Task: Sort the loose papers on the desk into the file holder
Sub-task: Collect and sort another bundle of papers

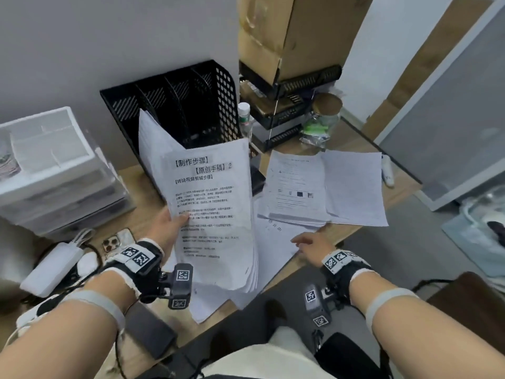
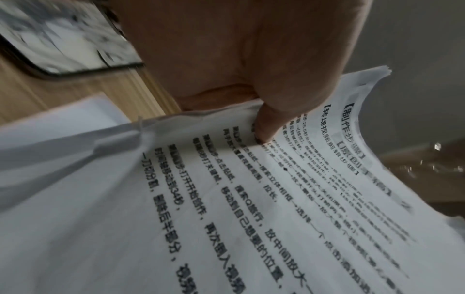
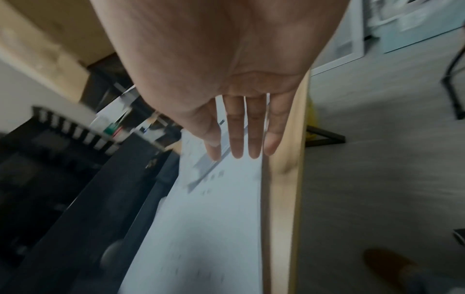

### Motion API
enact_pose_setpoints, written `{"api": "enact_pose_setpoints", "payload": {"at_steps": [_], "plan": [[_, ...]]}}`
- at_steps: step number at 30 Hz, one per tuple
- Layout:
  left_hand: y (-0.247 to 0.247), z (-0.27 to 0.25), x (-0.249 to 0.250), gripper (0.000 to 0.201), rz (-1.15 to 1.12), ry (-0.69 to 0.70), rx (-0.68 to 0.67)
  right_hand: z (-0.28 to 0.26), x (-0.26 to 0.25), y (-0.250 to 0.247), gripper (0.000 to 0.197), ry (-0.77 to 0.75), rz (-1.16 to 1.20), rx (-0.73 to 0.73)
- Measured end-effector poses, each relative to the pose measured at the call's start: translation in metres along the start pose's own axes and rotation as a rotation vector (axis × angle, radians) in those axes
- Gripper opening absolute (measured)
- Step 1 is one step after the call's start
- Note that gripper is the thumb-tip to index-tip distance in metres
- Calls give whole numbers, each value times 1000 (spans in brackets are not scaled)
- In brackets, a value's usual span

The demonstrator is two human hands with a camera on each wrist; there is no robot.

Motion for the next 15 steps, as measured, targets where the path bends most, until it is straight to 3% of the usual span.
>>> {"api": "enact_pose_setpoints", "payload": {"at_steps": [7, 11, 15], "plan": [[101, 49, 3, 26, 217, -48, -72, 14, 108, -90, 36, 266, 20, 235], [148, 68, 12, 27, 284, -77, -61, 23, 160, -136, 51, 472, 82, 412], [182, 82, 15, 25, 338, -110, -8, 39, 204, -173, 68, 631, 112, 424]]}}
Point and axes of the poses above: each hand's wrist, its own z-axis towards the middle knuckle, its own y-axis out of the palm, x = y × z, the point moved 6 cm from there along z, towards the middle knuckle, and after that the axes turned 15 degrees about -y, right-handed, at the moved point
